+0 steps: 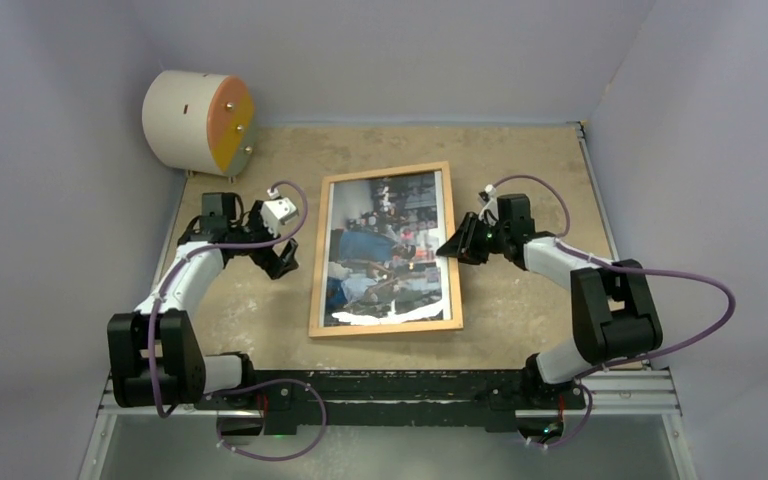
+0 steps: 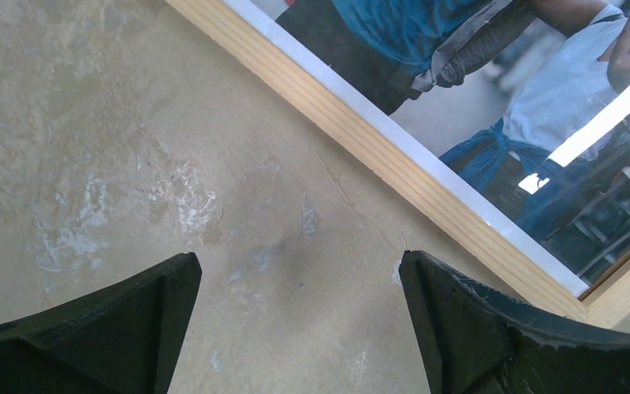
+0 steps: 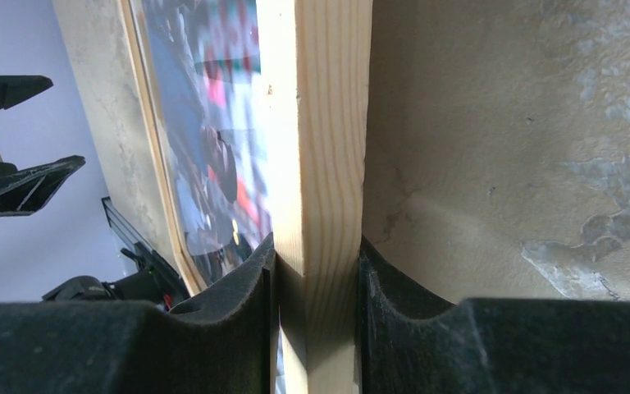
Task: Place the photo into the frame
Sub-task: Turn over the photo frame at the center of the board, then reset both arms
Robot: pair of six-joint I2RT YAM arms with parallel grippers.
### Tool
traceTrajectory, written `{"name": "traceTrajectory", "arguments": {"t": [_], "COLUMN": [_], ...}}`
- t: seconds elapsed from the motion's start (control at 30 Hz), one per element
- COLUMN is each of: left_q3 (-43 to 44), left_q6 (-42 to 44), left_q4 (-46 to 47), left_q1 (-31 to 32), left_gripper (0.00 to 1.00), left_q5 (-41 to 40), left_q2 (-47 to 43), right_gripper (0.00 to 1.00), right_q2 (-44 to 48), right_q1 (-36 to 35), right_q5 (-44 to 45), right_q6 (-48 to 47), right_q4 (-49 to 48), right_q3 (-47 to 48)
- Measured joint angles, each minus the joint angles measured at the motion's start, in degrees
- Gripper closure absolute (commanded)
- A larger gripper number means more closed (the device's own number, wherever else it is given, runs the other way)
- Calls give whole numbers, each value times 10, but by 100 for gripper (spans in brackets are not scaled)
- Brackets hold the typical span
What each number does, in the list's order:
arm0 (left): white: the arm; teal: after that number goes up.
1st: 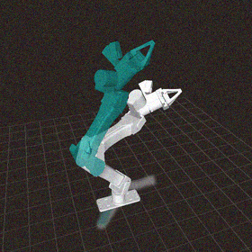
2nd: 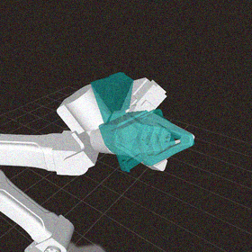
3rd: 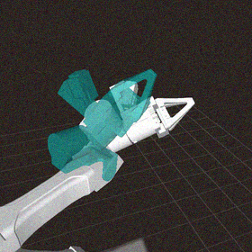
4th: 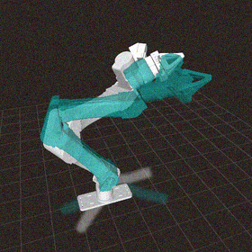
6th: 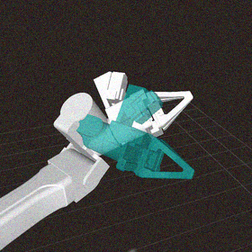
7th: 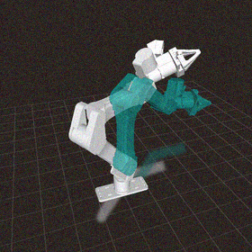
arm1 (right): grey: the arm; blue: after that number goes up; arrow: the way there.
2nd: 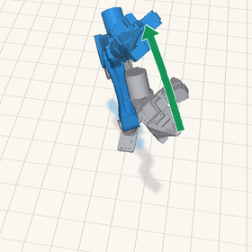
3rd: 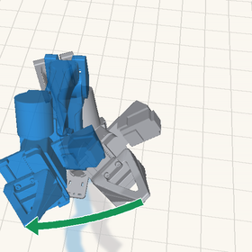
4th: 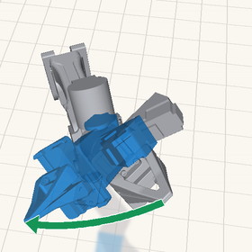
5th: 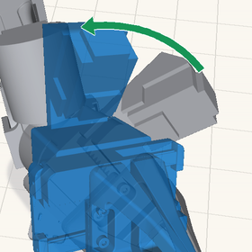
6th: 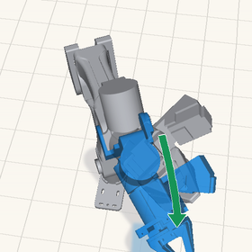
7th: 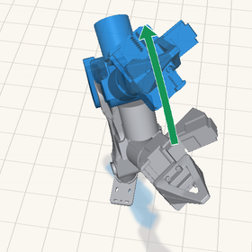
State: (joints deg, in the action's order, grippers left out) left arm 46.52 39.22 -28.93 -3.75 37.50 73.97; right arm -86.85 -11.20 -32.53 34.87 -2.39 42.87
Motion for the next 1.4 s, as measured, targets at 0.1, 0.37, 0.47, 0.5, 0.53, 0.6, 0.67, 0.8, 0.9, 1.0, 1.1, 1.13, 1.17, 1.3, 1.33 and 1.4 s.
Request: {"name": "traceTrajectory", "arguments": {"t": [0.1,0.37,0.47,0.5,0.53,0.6,0.67,0.8,0.9,1.0,1.1,1.13,1.17,1.3,1.33,1.4], "left_q3": [-24,-62,-67,-70,-72,-77,-81,-90,-111,-152,-196,-208,-217,-263,-272,-282], "left_q6": [-21,-78,-87,-87,-87,-88,-90,-113,-155,-215,-279,-292,-298,-313,-316,-323], "left_q4": [32,93,109,112,114,120,124,149,204,293,389,419,441,563,589,636], "left_q1": [0,-1,-1,-1,-2,-2,-2,-2,-2,-2,-3,-3,-3,-3,-3,-3], "left_gripper": [0,0,0,0,0,0,0,0,0,0,0,0,0,0,0,0], "left_q5": [-8,-24,-27,-27,-27,-26,-25,-30,-54,-108,-186,-207,-220,-266,-275,-280], "left_q2": [0,-2,-5,-7,-9,-11,-12,-12,-14,-17,-19,-19,-19,-18,-16,-5], "right_gripper": [69,52,12,2,1,1,1,1,1,1,1,1,1,1,1,1], "right_q2": [-2,-25,-25,-24,-23,-5,10,50,127,273,381,402,407,358,342,320], "right_q1": [0,-1,0,2,4,7,15,30,33,33,33,34,35,35,35,35], "right_q5": [0,39,61,65,61,59,62,112,219,363,485,519,545,609,618,630], "right_q6": [1,-26,-36,-39,-34,-42,-45,-48,-48,-46,-50,-59,-69,-115,-126,-150], "right_q4": [-26,-37,-31,-31,-31,-43,-41,-22,-10,-62,-210,-262,-296,-356,-367,-402], "right_q3": [-20,-30,-34,-35,-35,-34,-34,-34,-43,-104,-207,-245,-271,-322,-323,-326]}}
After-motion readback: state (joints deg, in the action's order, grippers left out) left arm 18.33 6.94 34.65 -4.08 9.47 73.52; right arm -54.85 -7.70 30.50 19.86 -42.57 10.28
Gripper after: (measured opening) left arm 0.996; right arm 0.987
